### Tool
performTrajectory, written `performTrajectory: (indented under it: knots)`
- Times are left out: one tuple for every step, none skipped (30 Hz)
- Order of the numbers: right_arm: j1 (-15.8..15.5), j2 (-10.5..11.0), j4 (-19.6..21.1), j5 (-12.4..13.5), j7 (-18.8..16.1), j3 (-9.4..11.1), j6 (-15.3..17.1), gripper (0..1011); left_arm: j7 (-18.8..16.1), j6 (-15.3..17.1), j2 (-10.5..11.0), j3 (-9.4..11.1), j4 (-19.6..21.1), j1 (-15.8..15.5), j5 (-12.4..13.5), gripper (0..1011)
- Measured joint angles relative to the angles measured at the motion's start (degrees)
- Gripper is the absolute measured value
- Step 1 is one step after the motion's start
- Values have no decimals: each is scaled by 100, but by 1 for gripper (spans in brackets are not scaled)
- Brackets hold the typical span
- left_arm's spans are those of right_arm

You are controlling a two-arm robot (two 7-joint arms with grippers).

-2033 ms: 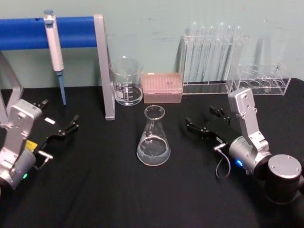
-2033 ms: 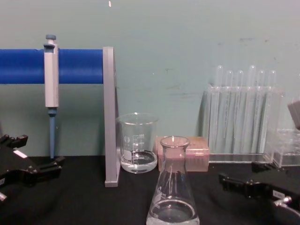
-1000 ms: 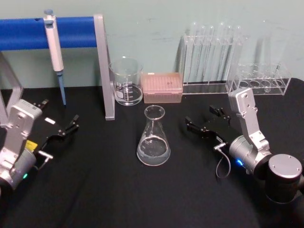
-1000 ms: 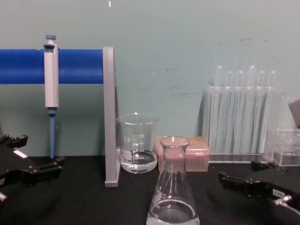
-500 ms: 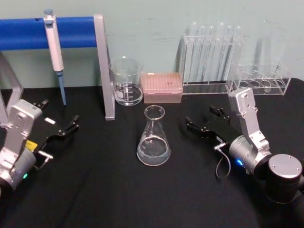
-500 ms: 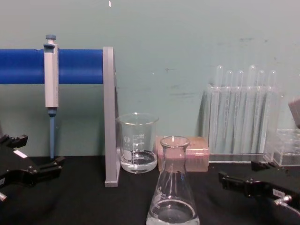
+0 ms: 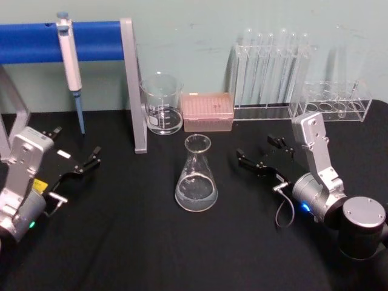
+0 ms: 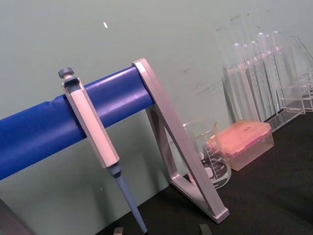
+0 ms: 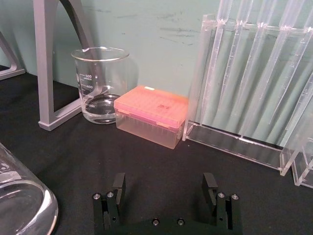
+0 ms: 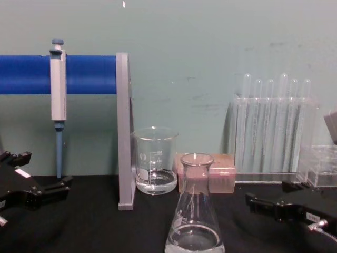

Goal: Grasp the erlenmeyer flask with one hand, shake it three times, then place it back.

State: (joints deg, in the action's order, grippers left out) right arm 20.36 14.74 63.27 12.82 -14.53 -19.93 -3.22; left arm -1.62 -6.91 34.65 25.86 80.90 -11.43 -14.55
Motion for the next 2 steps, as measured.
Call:
performTrajectory:
  knots:
    - [0, 0, 0, 0, 0, 0, 0, 1000, 0, 0, 0, 0, 0, 0, 0, 1001]
    - [0, 0, 0, 0, 0, 0, 0, 1000, 0, 0, 0, 0, 0, 0, 0, 1001]
